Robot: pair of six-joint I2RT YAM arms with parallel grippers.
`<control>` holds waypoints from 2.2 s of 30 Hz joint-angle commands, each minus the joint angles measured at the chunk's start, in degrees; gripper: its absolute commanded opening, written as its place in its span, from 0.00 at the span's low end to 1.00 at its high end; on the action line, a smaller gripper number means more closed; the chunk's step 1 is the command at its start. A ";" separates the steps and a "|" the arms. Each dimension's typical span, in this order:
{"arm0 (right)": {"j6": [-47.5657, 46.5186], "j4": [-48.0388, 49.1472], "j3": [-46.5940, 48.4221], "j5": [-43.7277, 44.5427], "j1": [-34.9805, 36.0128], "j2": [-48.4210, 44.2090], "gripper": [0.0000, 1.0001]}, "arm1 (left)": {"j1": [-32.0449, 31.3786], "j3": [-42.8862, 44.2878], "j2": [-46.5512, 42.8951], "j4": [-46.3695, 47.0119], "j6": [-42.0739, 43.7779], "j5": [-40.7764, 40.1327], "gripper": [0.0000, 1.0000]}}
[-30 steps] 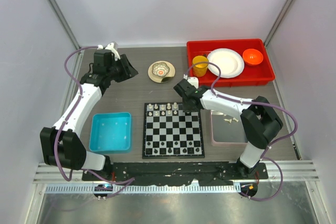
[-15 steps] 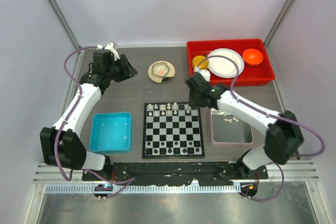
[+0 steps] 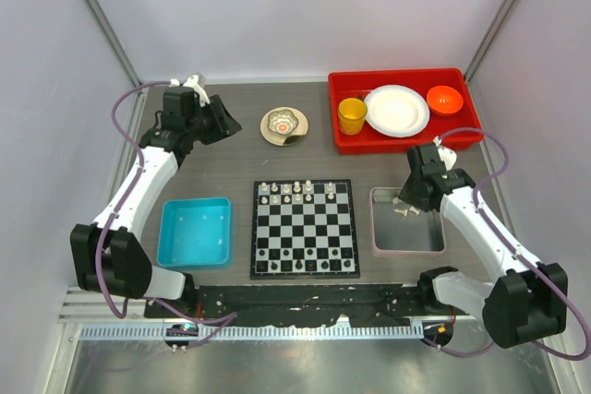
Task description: Set up the chess pieces on the board
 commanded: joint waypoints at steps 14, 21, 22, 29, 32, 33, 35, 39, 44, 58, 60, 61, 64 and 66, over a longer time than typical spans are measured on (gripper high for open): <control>0.27 7.43 -9.39 -7.76 -7.47 5.82 0.39 | 0.38 -0.04 -0.18 2.97 -0.37 1.09 0.48; -0.25 9.64 -10.54 -7.68 -8.00 6.96 0.39 | 0.38 0.05 -0.18 2.97 -0.37 1.09 0.48; -0.25 10.08 -10.63 -7.94 -8.18 7.13 0.39 | 0.38 0.05 -0.09 2.97 -0.37 1.09 0.48; -0.17 11.13 -10.54 -7.24 -8.53 7.49 0.40 | 0.38 0.05 -0.09 2.88 -0.37 1.09 0.48; 0.01 11.49 -10.37 -7.15 -8.88 8.01 0.41 | 0.47 0.05 -0.09 2.88 -0.37 1.09 0.48; 0.01 11.66 -10.37 -7.06 -8.97 8.10 0.42 | 0.38 0.05 -0.09 2.88 -0.37 1.09 0.48; 0.01 12.01 -10.28 -7.15 -9.15 8.80 0.42 | 0.38 0.05 -0.09 2.88 -0.37 1.09 0.48; 0.01 12.80 -10.28 -7.33 -9.50 9.77 0.42 | 0.38 0.05 -0.01 2.97 -0.37 1.18 0.48; 0.01 13.86 -10.54 -7.50 -9.76 10.74 0.42 | 0.38 0.05 -0.01 2.88 -0.37 1.09 0.48; -0.43 14.91 -11.77 -8.21 -10.02 11.09 0.36 | 0.38 0.13 0.08 2.79 -0.37 1.00 0.48; -0.25 15.00 -12.04 -8.64 -10.11 10.91 0.36 | 0.38 0.13 0.17 2.88 -0.37 1.09 0.49; -0.25 15.00 -12.21 -8.82 -10.03 10.83 0.36 | 0.38 0.13 0.08 2.88 -0.37 1.18 0.48; -0.17 15.00 -12.39 -9.17 -10.11 10.56 0.33 | 0.38 0.13 0.17 2.88 -0.37 1.18 0.48; -0.16 14.83 -12.39 -9.35 -10.11 10.13 0.31 | 0.47 0.13 0.17 2.88 -0.37 1.18 0.48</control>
